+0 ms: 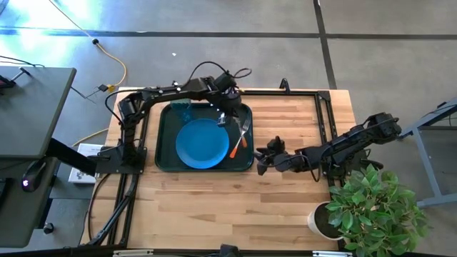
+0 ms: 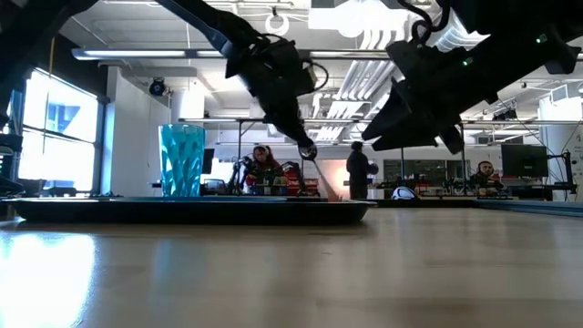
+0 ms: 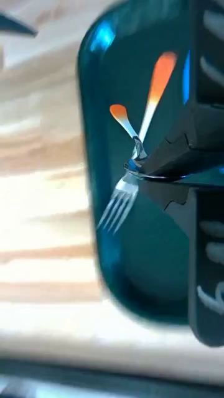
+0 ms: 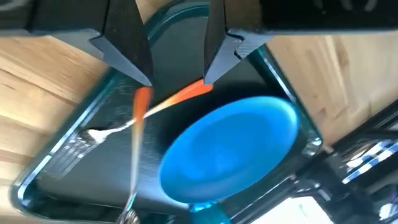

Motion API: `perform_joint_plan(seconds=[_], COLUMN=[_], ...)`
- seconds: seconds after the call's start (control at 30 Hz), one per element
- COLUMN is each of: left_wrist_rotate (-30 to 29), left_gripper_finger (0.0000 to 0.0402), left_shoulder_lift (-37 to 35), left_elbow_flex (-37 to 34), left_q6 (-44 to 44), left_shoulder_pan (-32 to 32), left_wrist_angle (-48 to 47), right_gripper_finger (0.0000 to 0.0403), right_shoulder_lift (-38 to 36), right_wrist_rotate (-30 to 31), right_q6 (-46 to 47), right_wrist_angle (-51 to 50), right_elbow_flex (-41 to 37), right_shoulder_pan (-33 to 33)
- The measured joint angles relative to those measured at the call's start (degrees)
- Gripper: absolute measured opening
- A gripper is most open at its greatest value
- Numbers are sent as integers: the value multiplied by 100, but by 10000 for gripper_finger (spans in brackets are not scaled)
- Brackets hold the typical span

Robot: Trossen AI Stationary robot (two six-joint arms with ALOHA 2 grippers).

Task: Pick and place plate/cup/fork/spoon on tray
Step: Put the orange spoon on the black tray to the right of the orange fork

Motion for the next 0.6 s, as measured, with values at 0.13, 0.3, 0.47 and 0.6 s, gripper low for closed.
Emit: perform_joint_plan(seconds=[0.13, 0.3, 0.47, 0.6], left_wrist_rotate=[-785, -1537, -1976, -2386], left_gripper_finger=[4, 4, 4, 4], left_shoulder_lift=[-4, -9, -68, -65], left_elbow_flex=[0, 2, 7, 13], left_q6=[97, 296, 275, 264], left_shoulder_pan=[-158, -282, -300, -272], left_wrist_angle=[262, 389, 543, 503], right_gripper_finger=[134, 134, 134, 134], right_shoulder_lift=[2, 2, 4, 7], right_wrist_rotate=[230, 348, 420, 418], right_q6=[295, 425, 429, 431], right_wrist_angle=[-221, -336, -362, -386], right_elbow_flex=[0, 0, 0, 0], right_shoulder_pan=[103, 243, 243, 243])
